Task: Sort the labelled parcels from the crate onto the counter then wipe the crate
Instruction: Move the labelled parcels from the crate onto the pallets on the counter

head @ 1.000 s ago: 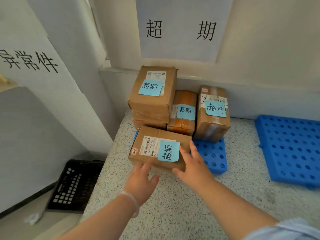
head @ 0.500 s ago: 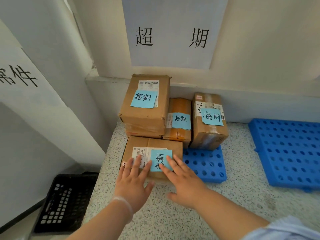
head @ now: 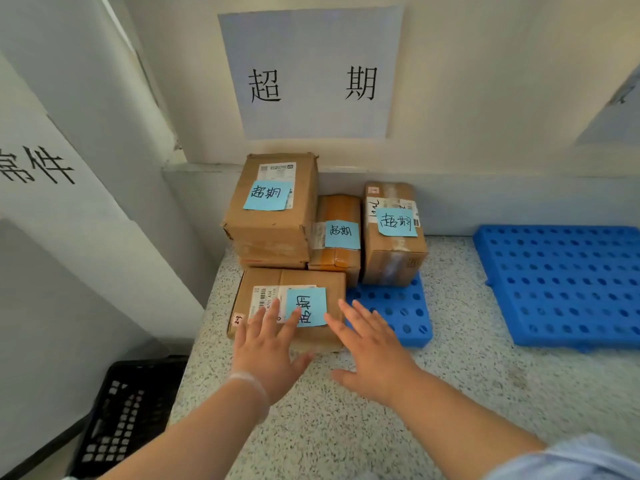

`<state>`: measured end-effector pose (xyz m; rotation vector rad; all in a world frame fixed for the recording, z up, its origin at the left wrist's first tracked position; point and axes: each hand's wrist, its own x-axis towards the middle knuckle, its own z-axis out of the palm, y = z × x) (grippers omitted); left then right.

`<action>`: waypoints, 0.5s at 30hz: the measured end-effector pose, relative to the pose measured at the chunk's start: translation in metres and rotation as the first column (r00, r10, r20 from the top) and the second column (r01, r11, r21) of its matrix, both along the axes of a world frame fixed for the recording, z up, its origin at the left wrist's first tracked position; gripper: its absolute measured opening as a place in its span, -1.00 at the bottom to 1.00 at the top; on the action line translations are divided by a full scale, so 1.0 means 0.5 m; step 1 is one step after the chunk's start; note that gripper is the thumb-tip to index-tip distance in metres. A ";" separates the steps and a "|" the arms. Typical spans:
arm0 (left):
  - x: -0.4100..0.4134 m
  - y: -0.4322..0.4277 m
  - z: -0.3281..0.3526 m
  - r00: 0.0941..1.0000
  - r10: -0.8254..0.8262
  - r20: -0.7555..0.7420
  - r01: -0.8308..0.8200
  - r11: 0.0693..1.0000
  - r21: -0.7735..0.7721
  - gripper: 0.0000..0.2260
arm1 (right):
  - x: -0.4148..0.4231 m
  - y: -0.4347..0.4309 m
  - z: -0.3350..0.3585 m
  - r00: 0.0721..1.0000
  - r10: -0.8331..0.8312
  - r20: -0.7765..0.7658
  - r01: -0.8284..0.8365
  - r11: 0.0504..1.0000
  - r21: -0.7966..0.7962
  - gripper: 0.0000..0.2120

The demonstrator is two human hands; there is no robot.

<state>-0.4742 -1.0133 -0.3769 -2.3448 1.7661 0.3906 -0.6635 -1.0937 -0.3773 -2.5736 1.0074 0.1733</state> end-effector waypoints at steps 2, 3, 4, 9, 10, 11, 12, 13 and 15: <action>-0.044 0.003 0.015 0.999 -0.050 0.000 0.050 0.999 -0.022 -0.27 | -0.045 0.021 0.006 0.999 -0.042 0.014 0.042 0.999 -0.011 -0.15; -0.068 0.004 0.023 0.997 -0.076 -0.007 0.076 0.997 -0.033 -0.23 | -0.067 0.030 0.007 0.998 -0.060 0.014 0.060 0.998 -0.015 -0.15; -0.096 0.004 0.030 0.994 -0.106 -0.012 0.106 0.993 -0.047 -0.19 | -0.093 0.041 0.009 0.996 -0.083 0.016 0.083 0.996 -0.023 -0.15; -0.269 0.001 0.066 0.961 -0.277 -0.008 0.274 0.952 -0.138 -0.25 | -0.263 0.103 0.044 0.967 -0.253 0.042 0.255 0.965 -0.065 -0.17; -0.312 0.001 0.073 0.950 -0.311 -0.010 0.306 0.940 -0.151 -0.28 | -0.306 0.120 0.052 0.955 -0.293 0.047 0.295 0.952 -0.076 -0.17; -0.358 0.003 0.079 0.939 -0.344 -0.020 0.336 0.928 -0.163 -0.28 | -0.352 0.139 0.061 0.943 -0.331 0.045 0.333 0.938 -0.090 -0.18; -0.406 0.005 0.087 0.924 -0.381 -0.030 0.370 0.912 -0.177 -0.28 | -0.400 0.160 0.068 0.929 -0.368 0.040 0.370 0.923 -0.103 -0.17; -0.458 0.010 0.095 0.906 -0.422 -0.038 0.407 0.893 -0.192 -0.27 | -0.450 0.183 0.075 0.914 -0.405 0.034 0.406 0.906 -0.117 -0.17; -0.569 0.022 0.107 0.860 -0.507 -0.059 0.483 0.846 -0.226 -0.27 | -0.560 0.231 0.088 0.877 -0.479 0.021 0.477 0.867 -0.147 -0.15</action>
